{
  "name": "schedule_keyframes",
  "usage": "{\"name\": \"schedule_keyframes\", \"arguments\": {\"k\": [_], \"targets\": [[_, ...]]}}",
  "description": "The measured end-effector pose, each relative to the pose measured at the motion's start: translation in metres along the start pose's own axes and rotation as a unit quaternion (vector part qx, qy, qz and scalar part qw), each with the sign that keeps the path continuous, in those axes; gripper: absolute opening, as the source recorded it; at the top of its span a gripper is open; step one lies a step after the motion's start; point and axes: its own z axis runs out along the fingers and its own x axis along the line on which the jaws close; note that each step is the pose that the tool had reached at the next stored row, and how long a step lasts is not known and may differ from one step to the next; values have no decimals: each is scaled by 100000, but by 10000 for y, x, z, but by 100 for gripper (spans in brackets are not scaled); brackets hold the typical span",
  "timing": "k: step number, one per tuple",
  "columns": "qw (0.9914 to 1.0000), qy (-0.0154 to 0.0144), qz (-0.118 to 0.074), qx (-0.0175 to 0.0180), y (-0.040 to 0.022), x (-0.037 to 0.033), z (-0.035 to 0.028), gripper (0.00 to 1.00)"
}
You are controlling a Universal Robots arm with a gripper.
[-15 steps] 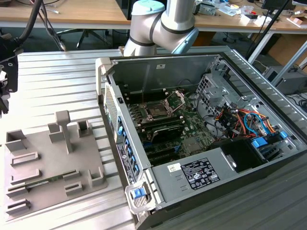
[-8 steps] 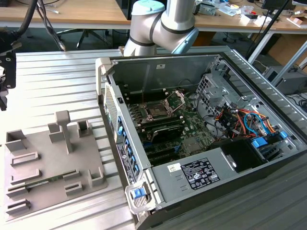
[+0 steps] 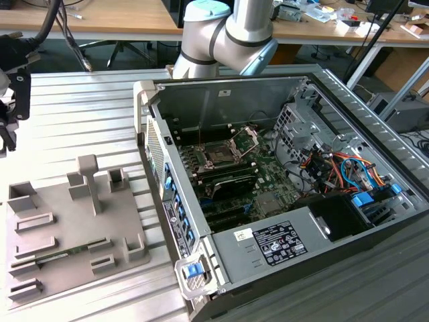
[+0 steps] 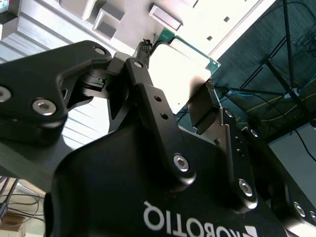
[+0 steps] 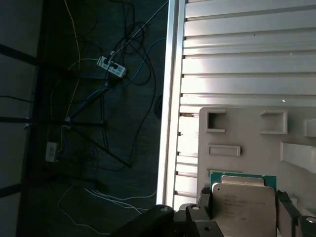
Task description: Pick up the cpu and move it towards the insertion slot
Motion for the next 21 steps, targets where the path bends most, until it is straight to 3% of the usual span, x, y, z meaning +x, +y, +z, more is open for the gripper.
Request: {"name": "schedule_keyframes", "arguments": {"k": [21], "targets": [[100000,3,2,1,-11,-136,-1,55]]}}
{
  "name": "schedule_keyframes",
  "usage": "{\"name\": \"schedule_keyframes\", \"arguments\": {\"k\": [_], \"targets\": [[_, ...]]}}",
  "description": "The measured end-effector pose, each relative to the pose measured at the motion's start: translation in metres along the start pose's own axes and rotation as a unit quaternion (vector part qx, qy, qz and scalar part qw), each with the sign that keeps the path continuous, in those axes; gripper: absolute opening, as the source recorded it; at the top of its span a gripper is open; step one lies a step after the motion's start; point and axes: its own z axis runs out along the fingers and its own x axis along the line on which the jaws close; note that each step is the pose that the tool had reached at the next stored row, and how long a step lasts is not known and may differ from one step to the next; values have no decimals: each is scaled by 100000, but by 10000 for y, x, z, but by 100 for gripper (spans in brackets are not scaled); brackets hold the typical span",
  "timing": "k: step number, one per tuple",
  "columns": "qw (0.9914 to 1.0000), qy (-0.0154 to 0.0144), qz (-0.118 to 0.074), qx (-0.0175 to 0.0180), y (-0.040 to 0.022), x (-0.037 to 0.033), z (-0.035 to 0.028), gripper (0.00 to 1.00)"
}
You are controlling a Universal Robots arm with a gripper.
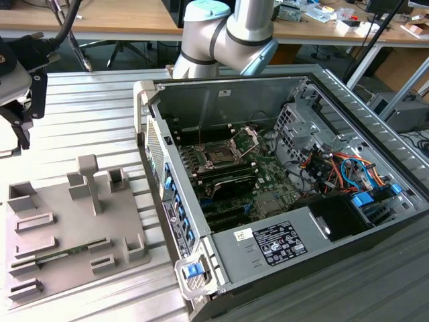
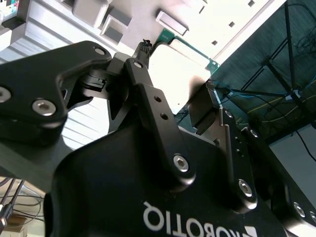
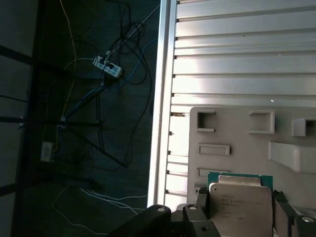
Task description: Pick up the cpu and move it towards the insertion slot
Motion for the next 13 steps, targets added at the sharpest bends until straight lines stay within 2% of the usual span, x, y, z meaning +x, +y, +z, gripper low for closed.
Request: {"name": "schedule_keyframes", "arguments": {"k": [13], "targets": [[100000,-2,-2,-2,-5,-53,0,55]]}}
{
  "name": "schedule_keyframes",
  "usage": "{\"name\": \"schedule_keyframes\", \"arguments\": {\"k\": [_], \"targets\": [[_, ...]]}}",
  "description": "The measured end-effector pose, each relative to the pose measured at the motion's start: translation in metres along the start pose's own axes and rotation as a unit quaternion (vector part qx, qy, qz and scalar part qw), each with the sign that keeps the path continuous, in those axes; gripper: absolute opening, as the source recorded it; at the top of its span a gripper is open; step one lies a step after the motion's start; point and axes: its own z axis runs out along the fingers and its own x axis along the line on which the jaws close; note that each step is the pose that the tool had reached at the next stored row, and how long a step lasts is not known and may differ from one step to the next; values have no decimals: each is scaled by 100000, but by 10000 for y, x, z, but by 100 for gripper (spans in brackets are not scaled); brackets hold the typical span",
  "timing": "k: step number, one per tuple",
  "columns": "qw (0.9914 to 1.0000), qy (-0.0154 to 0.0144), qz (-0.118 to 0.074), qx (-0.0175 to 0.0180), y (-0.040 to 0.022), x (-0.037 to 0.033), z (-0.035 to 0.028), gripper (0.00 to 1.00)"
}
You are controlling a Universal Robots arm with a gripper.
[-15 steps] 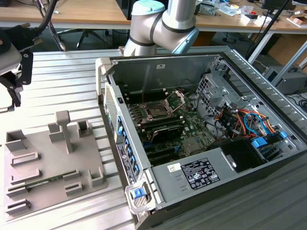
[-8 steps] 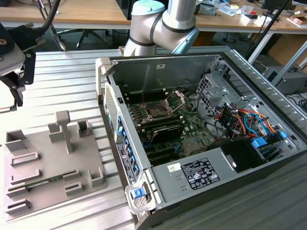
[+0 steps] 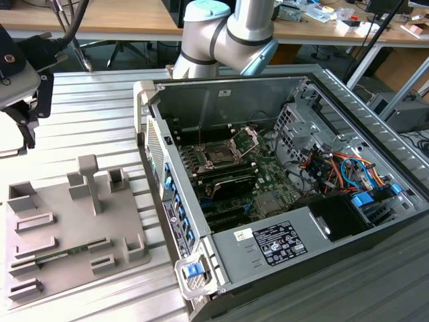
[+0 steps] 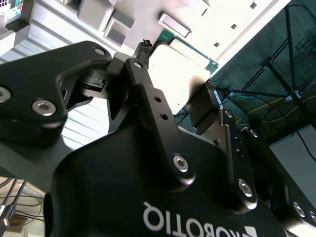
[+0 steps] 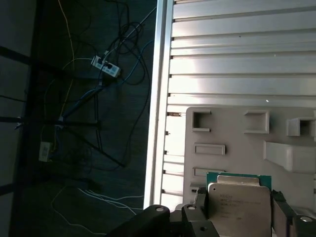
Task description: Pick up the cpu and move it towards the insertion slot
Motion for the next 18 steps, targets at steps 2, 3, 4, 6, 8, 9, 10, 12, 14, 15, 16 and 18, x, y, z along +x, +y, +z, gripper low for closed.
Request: {"name": "schedule_keyframes", "arguments": {"k": [2,3,4,6,8,9,10,12,14,15,16,18], "targets": [[100000,2,-1,1,-1,-11,0,55],[100000,1,1,1,-1,-16,0,55],[100000,2,1,2,-2,-20,0,55],[100000,4,1,3,-2,-29,-1,55],[100000,-3,0,1,-3,-36,0,55],[100000,3,0,2,-3,-40,-1,55],[100000,5,-2,5,-4,-44,-1,55],[100000,1,0,0,-4,-51,0,55],[100000,2,0,1,-5,-62,0,55],[100000,3,-2,2,-6,-66,-1,55],[100000,2,0,2,-6,-70,-1,55],[100000,1,-2,3,-7,-77,-1,55]]}}
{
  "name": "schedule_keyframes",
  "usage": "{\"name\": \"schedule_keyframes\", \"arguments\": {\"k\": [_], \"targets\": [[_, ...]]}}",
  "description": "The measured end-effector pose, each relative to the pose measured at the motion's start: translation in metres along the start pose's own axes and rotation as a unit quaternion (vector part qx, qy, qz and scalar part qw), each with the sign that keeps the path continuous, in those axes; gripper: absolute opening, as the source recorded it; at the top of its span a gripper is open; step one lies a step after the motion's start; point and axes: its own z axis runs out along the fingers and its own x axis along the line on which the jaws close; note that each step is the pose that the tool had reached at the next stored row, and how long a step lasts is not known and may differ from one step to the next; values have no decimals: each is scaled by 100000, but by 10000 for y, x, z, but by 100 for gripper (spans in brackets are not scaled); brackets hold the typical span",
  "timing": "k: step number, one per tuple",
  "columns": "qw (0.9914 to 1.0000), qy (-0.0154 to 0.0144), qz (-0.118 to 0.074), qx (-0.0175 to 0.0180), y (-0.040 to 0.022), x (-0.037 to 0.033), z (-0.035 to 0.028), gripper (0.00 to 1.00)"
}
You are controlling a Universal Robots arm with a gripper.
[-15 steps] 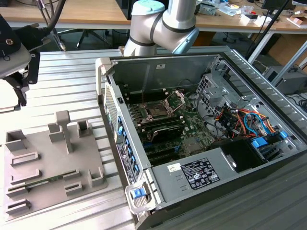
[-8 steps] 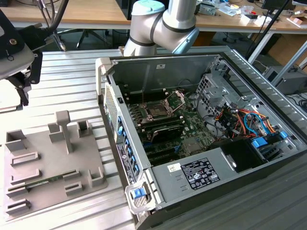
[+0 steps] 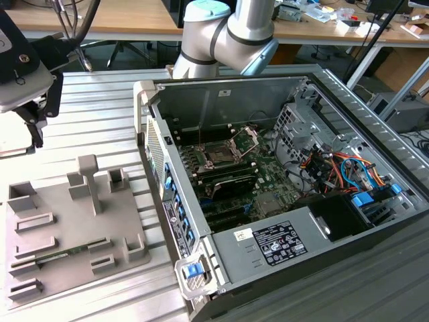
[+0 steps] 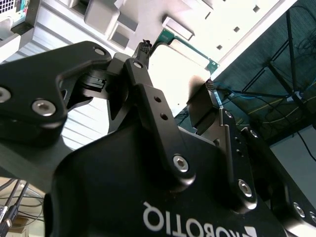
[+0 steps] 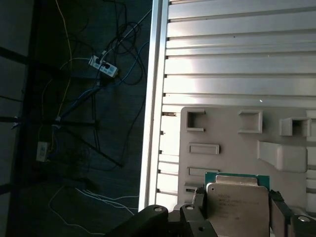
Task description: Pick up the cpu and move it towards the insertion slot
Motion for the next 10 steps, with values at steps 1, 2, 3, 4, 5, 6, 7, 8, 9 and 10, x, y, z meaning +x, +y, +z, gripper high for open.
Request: {"name": "schedule_keyframes", "arguments": {"k": [1,2,3,4,5,6,7,8,9,10], "targets": [[100000,5,2,2,0,-4,-1,55],[100000,3,4,-1,0,-7,0,55],[100000,1,2,1,-1,-13,0,55],[100000,2,1,0,-2,-19,0,55],[100000,-1,1,-1,-2,-25,0,55],[100000,4,2,-1,-2,-29,0,55],[100000,0,2,0,-3,-35,0,55],[100000,-1,4,0,-3,-40,0,55],[100000,4,2,1,-4,-43,-1,55],[100000,-1,0,-4,-4,-48,0,55]]}}
